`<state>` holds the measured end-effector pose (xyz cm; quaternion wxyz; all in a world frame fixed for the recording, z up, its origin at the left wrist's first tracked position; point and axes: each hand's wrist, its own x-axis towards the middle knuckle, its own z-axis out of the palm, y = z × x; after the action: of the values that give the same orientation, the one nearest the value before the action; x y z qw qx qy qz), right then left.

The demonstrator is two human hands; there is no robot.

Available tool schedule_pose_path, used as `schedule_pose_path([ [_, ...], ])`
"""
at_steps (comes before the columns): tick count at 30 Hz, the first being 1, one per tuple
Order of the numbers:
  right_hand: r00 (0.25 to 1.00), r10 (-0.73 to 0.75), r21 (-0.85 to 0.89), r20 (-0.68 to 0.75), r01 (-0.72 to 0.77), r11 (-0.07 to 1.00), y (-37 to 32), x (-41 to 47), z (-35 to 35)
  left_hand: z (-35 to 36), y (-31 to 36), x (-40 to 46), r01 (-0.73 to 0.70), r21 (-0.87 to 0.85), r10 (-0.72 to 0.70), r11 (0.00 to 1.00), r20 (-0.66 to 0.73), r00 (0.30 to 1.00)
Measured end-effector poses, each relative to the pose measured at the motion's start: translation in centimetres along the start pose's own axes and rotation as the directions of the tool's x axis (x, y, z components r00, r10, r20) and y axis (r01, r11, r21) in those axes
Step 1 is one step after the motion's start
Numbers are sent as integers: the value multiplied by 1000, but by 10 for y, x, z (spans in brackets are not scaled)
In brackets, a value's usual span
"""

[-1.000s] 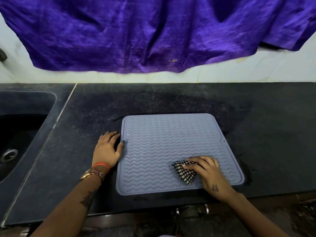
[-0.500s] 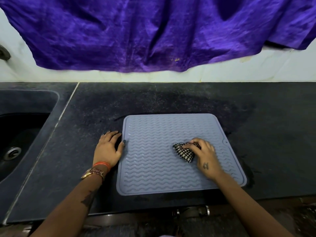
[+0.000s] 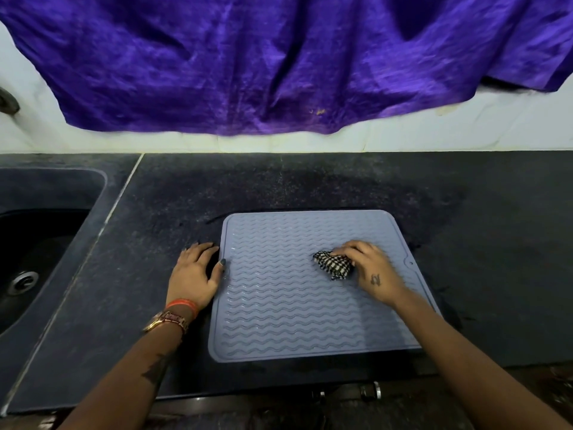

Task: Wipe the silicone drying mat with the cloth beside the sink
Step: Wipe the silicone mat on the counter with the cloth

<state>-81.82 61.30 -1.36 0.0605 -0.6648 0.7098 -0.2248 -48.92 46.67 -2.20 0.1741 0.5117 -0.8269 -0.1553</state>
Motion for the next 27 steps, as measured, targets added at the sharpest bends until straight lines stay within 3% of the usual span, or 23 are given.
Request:
schedule_pose_path([
  [3, 997, 30, -7, -71, -30, 1000, 4, 14, -2, 1, 0, 0, 0, 5, 0, 1000, -2, 1000],
  [7, 991, 120, -166, 60, -109, 980, 3, 18, 10, 1, -1, 0, -7, 5, 7, 1000, -5, 1000],
  [10, 990, 54, -82, 132, -44, 996, 9, 31, -5, 1, -2, 1, -1, 7, 1, 1000, 3, 1000],
  [14, 994, 110, -110, 0, -109, 988, 7, 40, -4, 1, -2, 0, 1, 5, -1, 1000, 4, 1000],
  [17, 988, 139, -161, 68, -127, 979, 6, 45, 5, 1, -1, 0, 1, -1, -1, 1000, 2, 1000],
  [20, 985, 65, -34, 160, -61, 998, 17, 60, -12, 0, -1, 0, 7, -8, -7, 1000, 1, 1000],
  [24, 990, 139, -123, 10, -137, 983, 21, 58, -7, 0, 0, 1, 4, -10, -4, 1000, 3, 1000],
  [27, 986, 162, -179, 31, -154, 972, 18, 61, 2, 0, 0, 1, 10, -5, -10, 1000, 8, 1000],
])
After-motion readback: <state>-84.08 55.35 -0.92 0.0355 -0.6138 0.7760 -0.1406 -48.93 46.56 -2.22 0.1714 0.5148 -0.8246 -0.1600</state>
